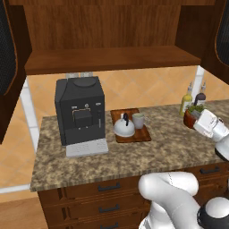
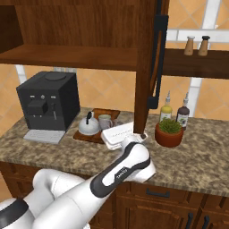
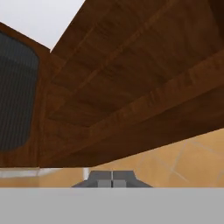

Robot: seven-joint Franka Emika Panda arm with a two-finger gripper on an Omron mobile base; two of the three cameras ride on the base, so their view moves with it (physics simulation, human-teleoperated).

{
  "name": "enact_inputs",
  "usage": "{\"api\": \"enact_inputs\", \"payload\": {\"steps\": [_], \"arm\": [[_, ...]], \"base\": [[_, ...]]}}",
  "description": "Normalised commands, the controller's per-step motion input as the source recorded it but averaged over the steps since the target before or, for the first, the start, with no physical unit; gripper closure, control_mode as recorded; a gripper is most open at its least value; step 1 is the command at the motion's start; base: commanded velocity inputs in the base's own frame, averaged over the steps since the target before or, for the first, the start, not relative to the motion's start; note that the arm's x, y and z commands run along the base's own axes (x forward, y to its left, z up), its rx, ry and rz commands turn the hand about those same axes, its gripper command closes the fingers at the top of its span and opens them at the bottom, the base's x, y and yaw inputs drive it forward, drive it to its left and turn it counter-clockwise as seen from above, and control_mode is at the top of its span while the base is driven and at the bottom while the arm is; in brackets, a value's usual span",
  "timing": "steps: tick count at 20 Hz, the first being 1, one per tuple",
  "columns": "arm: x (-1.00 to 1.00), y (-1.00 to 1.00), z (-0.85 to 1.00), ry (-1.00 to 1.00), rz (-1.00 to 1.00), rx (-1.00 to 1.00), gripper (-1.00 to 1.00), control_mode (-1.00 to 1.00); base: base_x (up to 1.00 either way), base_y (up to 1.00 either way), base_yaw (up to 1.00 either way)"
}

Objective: Pick the kettle from the counter and place it on the tray. Then pick the mug from the cabinet and place it on the tray. Then close the cabinet doors.

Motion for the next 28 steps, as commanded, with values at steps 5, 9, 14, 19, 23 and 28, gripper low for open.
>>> {"api": "enact_inputs", "payload": {"steps": [5,9,14,19,23,28], "arm": [[0.0,-0.6,0.27,-0.09,0.03,0.25,1.0,-1.0],[-0.01,-0.53,0.04,-0.05,0.02,0.08,1.0,-1.0],[-0.01,-0.63,0.0,-0.04,0.01,0.07,1.0,-1.0],[0.0,-0.56,0.0,-0.06,0.01,0.05,1.0,-1.0],[0.0,-0.51,0.09,-0.1,0.0,0.08,1.0,-1.0],[0.0,-0.47,0.07,-0.11,0.0,0.15,1.0,-1.0]], "base": [[0.0,0.0,0.0],[0.0,0.0,0.0],[0.0,0.0,0.0],[0.0,0.0,0.0],[0.0,0.0,0.0],[0.0,0.0,0.0]]}}
